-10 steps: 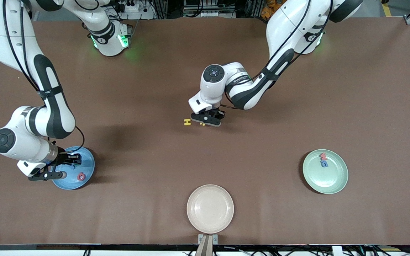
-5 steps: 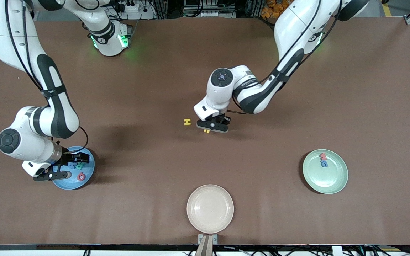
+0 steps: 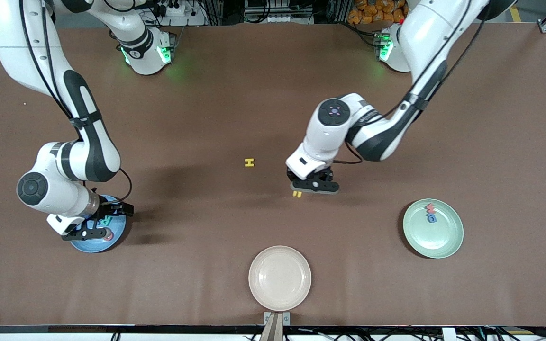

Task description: Sort uppercase to blue plate, lowercase to green plate

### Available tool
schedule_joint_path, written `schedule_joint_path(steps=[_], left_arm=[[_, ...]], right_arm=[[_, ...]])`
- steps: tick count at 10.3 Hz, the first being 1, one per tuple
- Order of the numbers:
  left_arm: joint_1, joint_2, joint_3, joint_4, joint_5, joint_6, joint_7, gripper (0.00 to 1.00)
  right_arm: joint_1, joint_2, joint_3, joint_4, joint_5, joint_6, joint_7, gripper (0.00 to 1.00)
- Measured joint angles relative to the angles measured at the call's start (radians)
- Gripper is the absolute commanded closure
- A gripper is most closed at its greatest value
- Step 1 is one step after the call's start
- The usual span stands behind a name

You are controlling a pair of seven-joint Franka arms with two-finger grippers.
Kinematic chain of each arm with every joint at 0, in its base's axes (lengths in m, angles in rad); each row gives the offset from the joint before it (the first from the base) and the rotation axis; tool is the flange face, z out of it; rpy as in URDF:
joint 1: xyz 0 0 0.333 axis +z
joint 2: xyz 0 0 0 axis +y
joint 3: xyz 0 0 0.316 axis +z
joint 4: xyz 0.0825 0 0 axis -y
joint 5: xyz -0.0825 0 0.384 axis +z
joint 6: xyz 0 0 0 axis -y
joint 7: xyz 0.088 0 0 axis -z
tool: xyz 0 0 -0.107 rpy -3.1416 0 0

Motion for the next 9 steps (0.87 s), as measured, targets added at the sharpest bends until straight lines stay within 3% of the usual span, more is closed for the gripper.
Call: schedule_joint_path(steps=[2,5,9], left_arm=[[0.128,-0.015,-0.047,0.000,-0.039,-0.045,0.124,1.00],[0.276,-0.035,-0.053,0.000,-0.077,-0.104,0.389,1.00],[0.362,-0.037,-0.023,-0.004,-0.077,-0.209,0.636,1.00]], right_arm=[[0.030,0.000,0.002,0.005,0.000,-0.015,0.040,0.00],[0.081,-0.002,0.016,0.019,0.000,-0.021,0.090,0.00],[0.161,-0.016,0.046,0.025,0.002,-0.046,0.181,0.00]])
